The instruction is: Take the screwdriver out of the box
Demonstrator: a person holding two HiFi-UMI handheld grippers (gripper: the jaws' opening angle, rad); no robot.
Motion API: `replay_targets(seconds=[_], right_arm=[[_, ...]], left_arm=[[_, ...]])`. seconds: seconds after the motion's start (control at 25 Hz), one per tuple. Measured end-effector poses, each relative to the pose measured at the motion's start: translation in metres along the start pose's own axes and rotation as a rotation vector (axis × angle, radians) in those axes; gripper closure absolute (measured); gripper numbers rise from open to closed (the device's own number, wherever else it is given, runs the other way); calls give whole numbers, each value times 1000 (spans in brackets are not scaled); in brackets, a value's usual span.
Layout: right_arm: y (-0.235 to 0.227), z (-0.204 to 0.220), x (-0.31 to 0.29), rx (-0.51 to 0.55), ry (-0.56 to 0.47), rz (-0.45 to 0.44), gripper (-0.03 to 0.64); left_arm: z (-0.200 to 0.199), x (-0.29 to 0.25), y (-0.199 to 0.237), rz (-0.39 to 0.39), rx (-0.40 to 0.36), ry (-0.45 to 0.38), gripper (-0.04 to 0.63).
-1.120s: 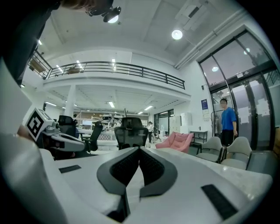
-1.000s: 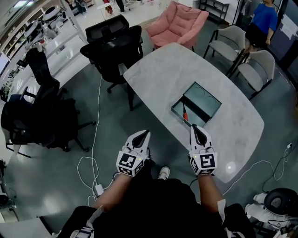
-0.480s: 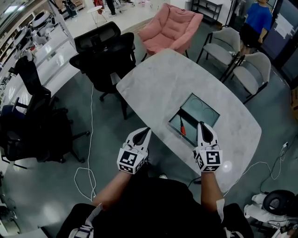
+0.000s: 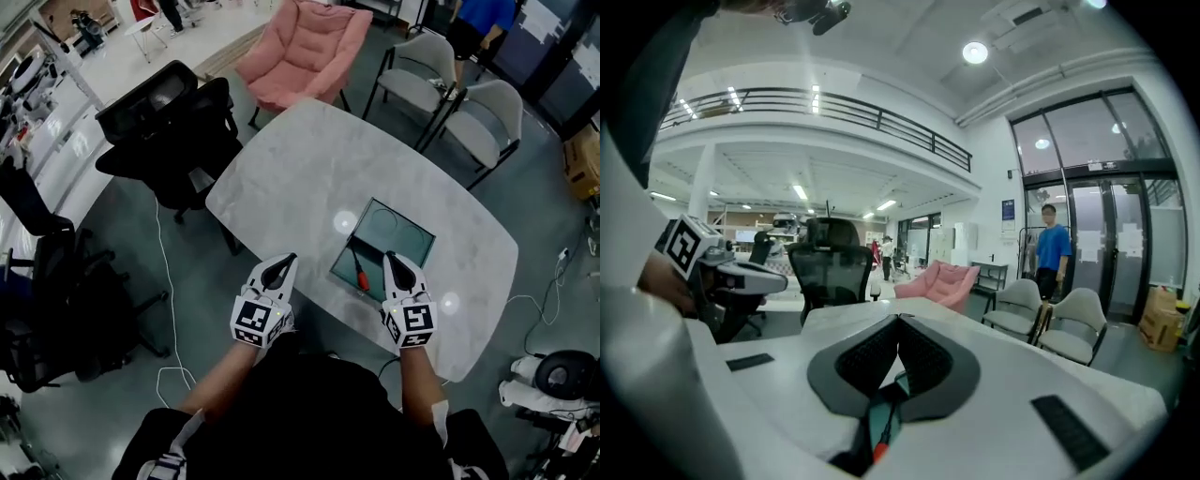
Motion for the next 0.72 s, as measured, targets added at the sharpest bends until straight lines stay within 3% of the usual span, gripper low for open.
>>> replay_targets(seconds=[0.28, 0.52, 0.72], right_arm=[[13, 10, -29, 4, 128, 33, 594], [13, 17, -41, -22, 195, 75, 594], [5, 30, -51, -34, 261, 49, 594]], left_arm=[[-5, -39, 44, 114, -47, 21, 589], [-7, -59, 54, 208, -100, 25, 589], [-6, -74, 50, 224, -105, 39, 589]])
Point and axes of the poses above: the fingertips, and each gripper's own axes: x backward along the fingers, y to its left, z out of its underside, the point moved 9 cm from there along x, backward along the fingers, and after that the axes turned 8 degrees about y, right-handed, at the moved point
